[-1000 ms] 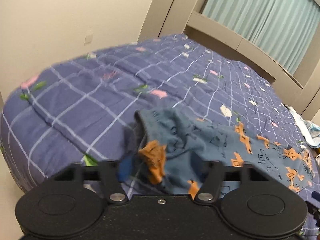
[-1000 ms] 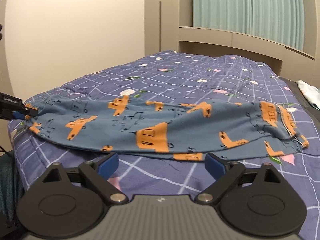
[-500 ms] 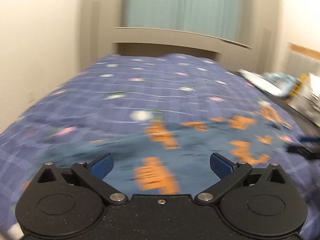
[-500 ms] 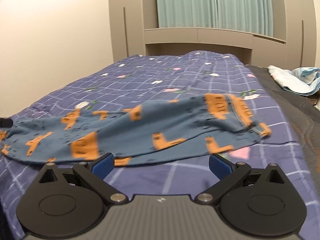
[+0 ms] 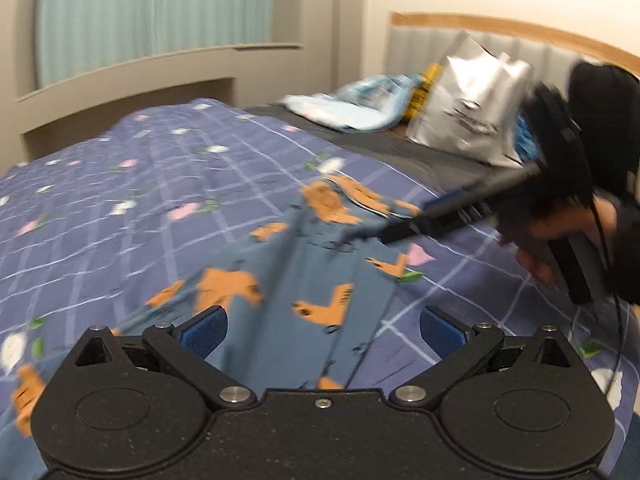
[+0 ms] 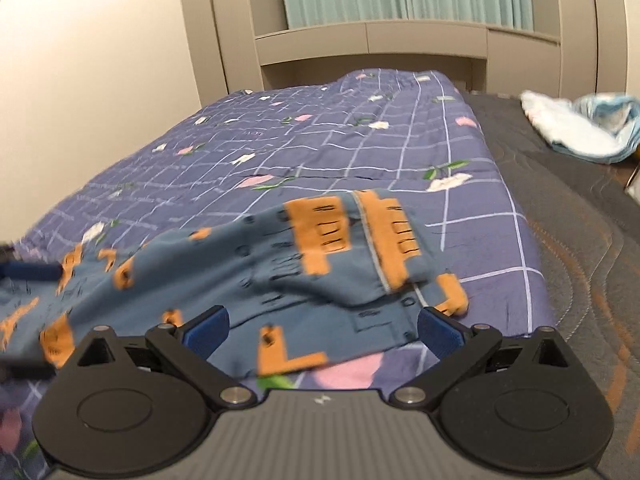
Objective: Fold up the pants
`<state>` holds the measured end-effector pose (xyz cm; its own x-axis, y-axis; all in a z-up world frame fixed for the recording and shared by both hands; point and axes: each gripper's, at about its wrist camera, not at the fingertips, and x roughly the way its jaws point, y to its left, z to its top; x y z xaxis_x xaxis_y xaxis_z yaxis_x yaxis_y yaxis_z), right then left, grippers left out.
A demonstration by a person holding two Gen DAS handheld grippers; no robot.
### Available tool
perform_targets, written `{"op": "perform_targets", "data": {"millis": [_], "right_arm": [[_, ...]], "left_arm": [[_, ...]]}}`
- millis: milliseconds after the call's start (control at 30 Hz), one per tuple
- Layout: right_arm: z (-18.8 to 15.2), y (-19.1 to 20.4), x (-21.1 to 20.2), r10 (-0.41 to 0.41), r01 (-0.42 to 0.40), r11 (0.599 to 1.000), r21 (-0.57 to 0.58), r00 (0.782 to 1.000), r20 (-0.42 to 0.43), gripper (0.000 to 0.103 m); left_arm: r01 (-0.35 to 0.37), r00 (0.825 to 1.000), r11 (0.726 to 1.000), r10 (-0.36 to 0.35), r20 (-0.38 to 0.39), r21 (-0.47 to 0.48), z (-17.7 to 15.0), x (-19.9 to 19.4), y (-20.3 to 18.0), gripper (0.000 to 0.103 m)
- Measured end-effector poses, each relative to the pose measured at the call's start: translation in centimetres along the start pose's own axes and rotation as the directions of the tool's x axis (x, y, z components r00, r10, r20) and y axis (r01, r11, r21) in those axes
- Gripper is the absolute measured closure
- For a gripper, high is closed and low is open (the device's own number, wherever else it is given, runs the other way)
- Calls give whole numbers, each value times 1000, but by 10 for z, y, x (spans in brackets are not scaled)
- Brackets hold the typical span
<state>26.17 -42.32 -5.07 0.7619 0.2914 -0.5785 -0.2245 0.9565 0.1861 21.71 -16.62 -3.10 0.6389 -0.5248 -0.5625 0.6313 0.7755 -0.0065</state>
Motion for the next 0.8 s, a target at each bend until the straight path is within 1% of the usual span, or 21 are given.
{"op": "perform_targets", "data": {"millis": [67,133,200,233,267,333,367,433,567,633,667,700,733,767,800], "right_arm": [[4,-12,5,10,-10,999,44,1000,4,10],[6,-19,9,14,-14,998,66,1000,13,11],[6,-23,12,20,-22,997,80,1000,20,16],[6,-25,14,28,-29,996,86,999,20,17],[5,-26,16,31,-33,995,92,999,19,18],[5,-26,19,26,-28,995,96,999,20,23],[5,-27,21,22,-24,994,103,1000,21,26],[5,-31,23,17,-20,992,126,1000,26,29],[8,-36,26,-13,6,987,163,999,36,37],[10,-39,28,-25,17,983,181,999,40,43],[11,-41,29,-34,25,981,191,999,42,50],[12,-42,30,-43,34,979,200,998,42,60],[13,-44,30,-51,41,977,208,998,42,66],[14,-46,31,-56,45,975,218,997,44,78],[15,-49,31,-54,42,972,232,998,45,83]], "left_arm": [[37,999,999,-37,-21,7,2,14,0,3],[70,997,998,-69,-39,1,3,23,1,12],[96,994,995,-96,-57,0,4,31,2,20],[96,993,995,-96,-68,3,4,34,3,26],[89,993,996,-88,-82,7,4,38,2,29],[73,991,997,-72,-109,5,4,43,4,41],[67,991,998,-67,-120,-1,5,45,6,42],[50,989,999,-52,-136,-17,4,49,11,43],[47,985,998,-53,-161,-37,-1,55,17,45],[37,986,999,-41,-162,-25,-2,55,17,63],[33,986,999,-36,-162,-21,-1,55,18,67],[36,986,999,-40,-160,-28,0,55,19,76],[42,986,998,-48,-160,-41,0,54,20,85],[45,985,997,-53,-162,-56,1,55,22,87],[46,985,997,-57,-163,-69,2,55,24,89]]}}
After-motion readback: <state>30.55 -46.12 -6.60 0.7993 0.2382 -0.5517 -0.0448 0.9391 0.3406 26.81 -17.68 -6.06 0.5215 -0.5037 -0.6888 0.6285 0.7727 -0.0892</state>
